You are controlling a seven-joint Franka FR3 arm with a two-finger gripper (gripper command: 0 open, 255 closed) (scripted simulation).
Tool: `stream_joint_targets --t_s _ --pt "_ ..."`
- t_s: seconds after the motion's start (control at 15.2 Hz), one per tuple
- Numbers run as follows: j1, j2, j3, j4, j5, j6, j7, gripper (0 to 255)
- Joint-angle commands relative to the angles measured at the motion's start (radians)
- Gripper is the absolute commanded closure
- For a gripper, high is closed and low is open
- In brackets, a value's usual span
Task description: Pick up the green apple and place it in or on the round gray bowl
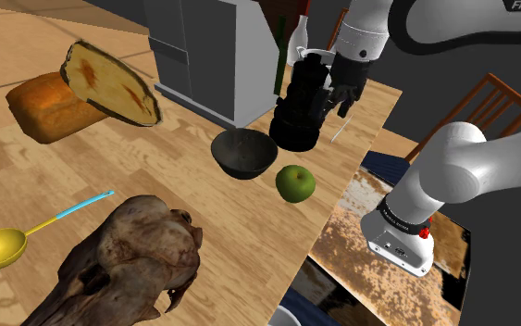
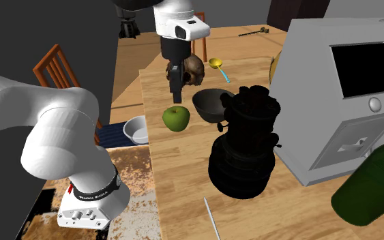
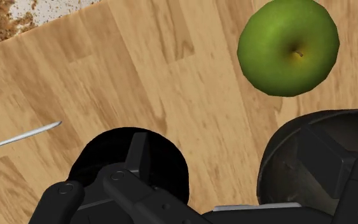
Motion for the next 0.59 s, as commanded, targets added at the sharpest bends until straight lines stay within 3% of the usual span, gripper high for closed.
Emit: stream_joint_targets --t_s 0.0,0.53 --pt "0.019 0.011 0.046 -0.024 0.053 0.036 0.061 0" --pt "0.060 0.107 0.227 -0.082 0.240 0.206 0.247 0"
